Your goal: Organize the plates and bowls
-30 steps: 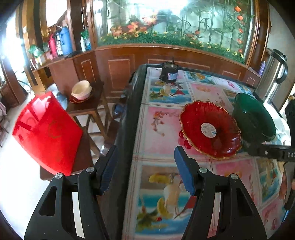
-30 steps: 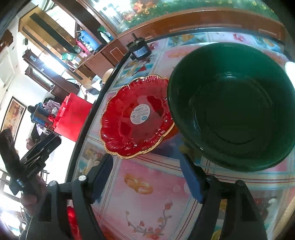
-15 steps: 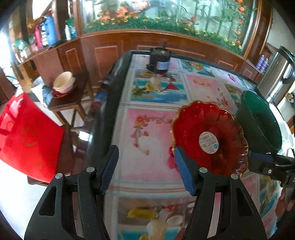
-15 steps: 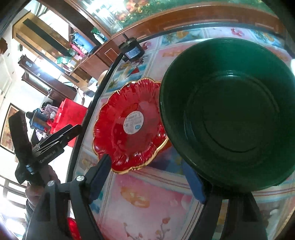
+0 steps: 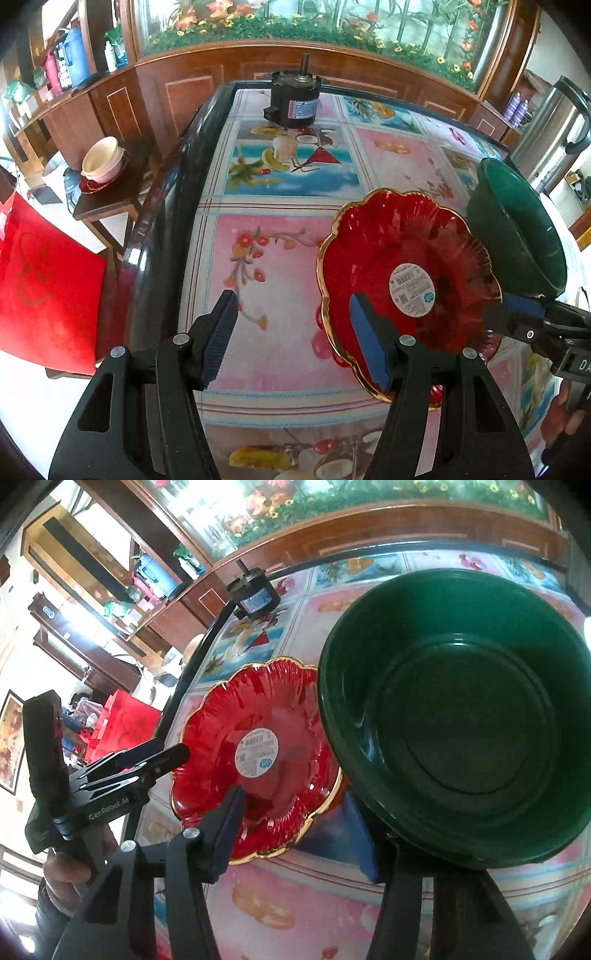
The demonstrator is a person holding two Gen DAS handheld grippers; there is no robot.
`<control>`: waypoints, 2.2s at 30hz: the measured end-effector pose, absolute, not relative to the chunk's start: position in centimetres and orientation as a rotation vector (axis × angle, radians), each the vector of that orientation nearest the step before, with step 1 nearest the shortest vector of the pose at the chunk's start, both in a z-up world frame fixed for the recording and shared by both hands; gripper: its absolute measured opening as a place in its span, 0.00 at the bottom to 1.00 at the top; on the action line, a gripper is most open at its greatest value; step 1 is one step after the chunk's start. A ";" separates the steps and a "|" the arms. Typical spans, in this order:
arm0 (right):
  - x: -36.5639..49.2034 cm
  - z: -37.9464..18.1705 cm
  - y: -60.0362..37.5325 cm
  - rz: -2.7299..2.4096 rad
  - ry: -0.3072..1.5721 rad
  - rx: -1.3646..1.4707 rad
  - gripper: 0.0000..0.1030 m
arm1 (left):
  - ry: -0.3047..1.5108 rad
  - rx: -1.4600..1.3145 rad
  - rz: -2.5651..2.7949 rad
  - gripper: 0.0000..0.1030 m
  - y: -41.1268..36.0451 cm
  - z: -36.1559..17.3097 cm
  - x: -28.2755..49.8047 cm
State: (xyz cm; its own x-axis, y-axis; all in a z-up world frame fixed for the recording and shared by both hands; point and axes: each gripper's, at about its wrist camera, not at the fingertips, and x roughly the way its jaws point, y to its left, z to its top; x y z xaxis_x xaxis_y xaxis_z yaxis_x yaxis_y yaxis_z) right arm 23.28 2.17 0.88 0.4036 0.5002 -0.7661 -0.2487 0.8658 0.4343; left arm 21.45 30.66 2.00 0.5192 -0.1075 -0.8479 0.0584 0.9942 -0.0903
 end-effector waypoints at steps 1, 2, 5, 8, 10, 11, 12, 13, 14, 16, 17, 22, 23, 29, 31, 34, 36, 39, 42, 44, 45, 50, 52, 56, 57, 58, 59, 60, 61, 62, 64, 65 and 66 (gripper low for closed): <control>23.3 0.8 2.2 0.475 1.055 0.268 0.49 | 1.019 -0.055 -0.099 0.62 30.7 1.9 21.5; 23.3 0.8 2.2 0.472 1.054 0.266 0.48 | 1.018 -0.060 -0.101 0.62 30.7 1.9 21.6; 23.4 0.6 2.2 0.467 1.051 0.267 0.44 | 1.015 -0.069 -0.113 0.62 30.6 1.7 21.6; 23.3 0.5 2.0 0.465 1.045 0.277 0.41 | 1.011 -0.063 -0.111 0.62 30.5 1.6 21.8; 23.3 0.5 2.0 0.463 1.043 0.270 0.40 | 1.013 -0.072 -0.113 0.62 30.5 1.5 21.8; 23.2 0.5 2.0 0.461 1.041 0.266 0.39 | 1.012 -0.075 -0.113 0.62 30.5 1.5 21.8; 23.2 0.6 2.1 0.459 1.038 0.259 0.39 | 1.013 -0.078 -0.112 0.62 30.5 1.4 21.9; 23.2 0.6 2.1 0.457 1.034 0.253 0.39 | 1.013 -0.078 -0.110 0.62 30.4 1.3 22.0; 23.1 0.6 2.1 0.456 1.031 0.251 0.38 | 1.014 -0.076 -0.110 0.62 30.3 1.2 22.0; 23.1 0.5 2.1 0.455 1.027 0.251 0.37 | 1.020 -0.075 -0.111 0.62 30.2 0.9 22.2; 23.1 0.5 2.0 0.456 1.027 0.253 0.37 | 1.021 -0.073 -0.108 0.62 30.2 0.9 22.2; 23.3 0.2 2.3 0.453 1.030 0.252 0.35 | 1.009 -0.076 -0.105 0.62 30.4 0.7 22.5; 23.3 0.1 2.4 0.452 1.029 0.249 0.35 | 1.006 -0.078 -0.104 0.62 30.4 0.7 22.5; 23.5 0.1 3.1 0.449 1.028 0.208 0.34 | 0.989 -0.079 -0.132 0.36 30.1 0.7 22.7; 23.5 0.1 3.7 0.449 1.031 0.180 0.29 | 1.005 -0.086 -0.137 0.22 29.8 0.8 22.8; 23.3 0.2 4.4 0.436 1.027 0.134 0.24 | 1.007 -0.081 -0.120 0.22 29.6 0.8 22.9; 23.0 0.3 4.8 0.427 1.017 0.093 0.24 | 1.009 -0.089 -0.122 0.22 29.8 0.8 22.7; 22.6 0.4 5.0 0.424 1.008 0.064 0.21 | 1.012 -0.093 -0.126 0.21 30.0 0.9 22.2; 22.3 0.8 5.2 0.412 0.987 0.035 0.21 | 1.005 -0.093 -0.124 0.21 30.1 1.3 21.3; 22.1 1.1 5.4 0.411 0.978 0.018 0.21 | 0.994 -0.099 -0.129 0.21 30.3 1.8 20.7; 21.9 1.3 5.6 0.409 0.970 0.009 0.21 | 0.992 -0.102 -0.130 0.21 30.4 2.0 20.4; 20.9 2.4 6.1 0.415 0.943 -0.012 0.21 | 0.974 -0.124 -0.129 0.21 30.9 3.2 18.7; 20.4 2.9 6.4 0.418 0.931 -0.031 0.21 | 0.963 -0.125 -0.123 0.20 31.0 3.8 17.9; 19.0 4.1 6.7 0.435 0.906 -0.035 0.21 | 0.936 -0.130 -0.118 0.20 31.2 5.3 15.6; 18.6 4.3 6.7 0.440 0.898 -0.037 0.21 | 0.932 -0.133 -0.119 0.20 31.3 5.7 15.0; 18.1 4.6 6.7 0.443 0.890 -0.041 0.21 | 0.926 -0.130 -0.120 0.20 31.2 6.2 14.2; 17.7 4.9 6.7 0.445 0.882 -0.045 0.22 | 0.918 -0.126 -0.120 0.20 31.1 6.6 13.5; 17.1 5.2 6.7 0.449 0.873 -0.046 0.22 | 0.910 -0.122 -0.121 0.20 31.0 7.0 12.9; 16.5 5.4 6.5 0.455 0.866 -0.041 0.22 | 0.901 -0.119 -0.122 0.20 30.9 7.5 11.9; 16.1 5.5 6.4 0.459 0.864 -0.037 0.23 | 0.895 -0.122 -0.124 0.20 30.9 7.9 11.3; 15.0 5.8 6.1 0.471 0.853 -0.029 0.24 | 0.885 -0.133 -0.125 0.20 30.8 8.5 9.9; 14.5 5.9 6.0 0.478 0.851 -0.025 0.24 | 0.881 -0.139 -0.126 0.20 30.8 8.7 9.1; 13.9 6.1 5.9 0.485 0.850 -0.026 0.24 | 0.879 -0.141 -0.127 0.20 30.7 8.9 8.5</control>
